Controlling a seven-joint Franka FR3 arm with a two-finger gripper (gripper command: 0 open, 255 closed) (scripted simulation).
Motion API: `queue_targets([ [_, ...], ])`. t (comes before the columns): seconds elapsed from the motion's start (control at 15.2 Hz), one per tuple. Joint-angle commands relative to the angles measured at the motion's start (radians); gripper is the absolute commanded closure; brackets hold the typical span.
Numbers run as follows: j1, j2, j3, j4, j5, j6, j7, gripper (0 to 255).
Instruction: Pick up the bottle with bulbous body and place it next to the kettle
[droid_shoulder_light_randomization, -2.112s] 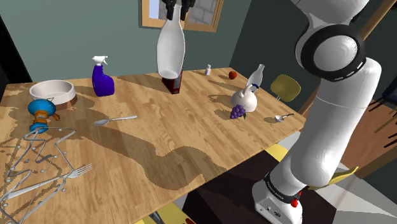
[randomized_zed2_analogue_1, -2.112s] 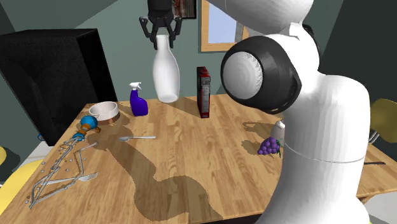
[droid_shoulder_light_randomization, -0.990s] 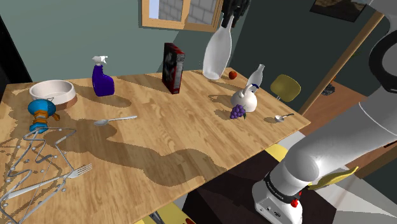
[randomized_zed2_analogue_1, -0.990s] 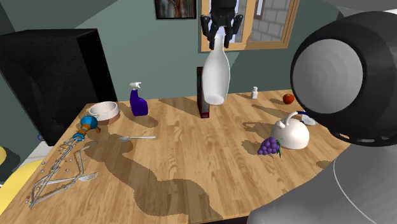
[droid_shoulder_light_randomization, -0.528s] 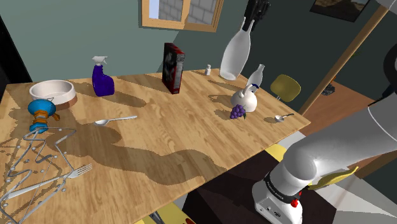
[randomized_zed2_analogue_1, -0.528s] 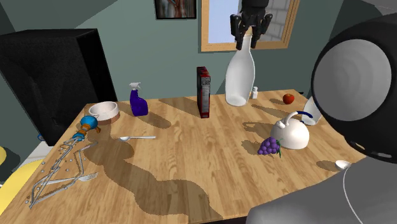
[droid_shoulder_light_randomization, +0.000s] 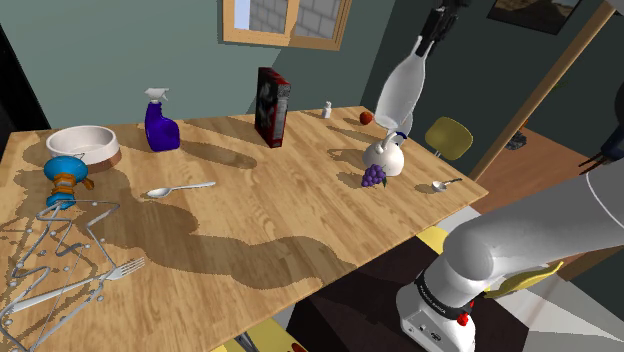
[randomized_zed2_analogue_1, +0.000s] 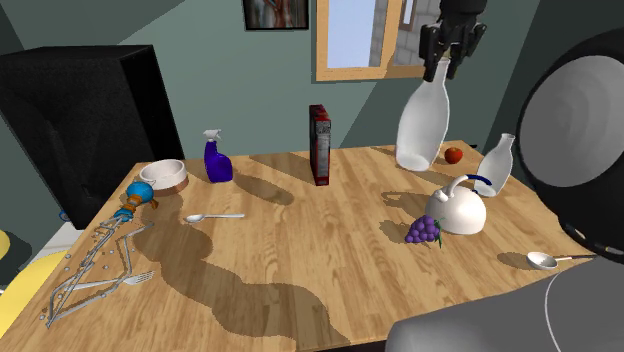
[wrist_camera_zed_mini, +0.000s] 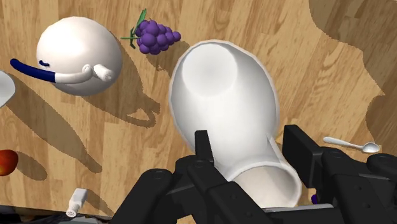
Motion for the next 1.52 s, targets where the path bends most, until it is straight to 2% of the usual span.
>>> queue_targets([
  [0.0, -0.014, -0.002, -0.035, 0.005, -0.008, -0.007, -0.051, 255],
  [0.4, -0.055, 0.017, -0.149, 0.036, -0.028, -0.020, -0.208, 255],
  [0.79, -0.095, 0.080, -0.275, 0.112, -0.030, -0.035, -0.375, 255],
  [1.12, -0.134, 0.175, -0.391, 0.216, 0.000, -0.054, -0.528, 255],
  [1.39, -0.179, 0.287, -0.492, 0.329, 0.061, -0.080, -0.662, 255],
  [1.45, -0.178, 0.274, -0.486, 0.301, 0.053, -0.062, -0.658, 255],
])
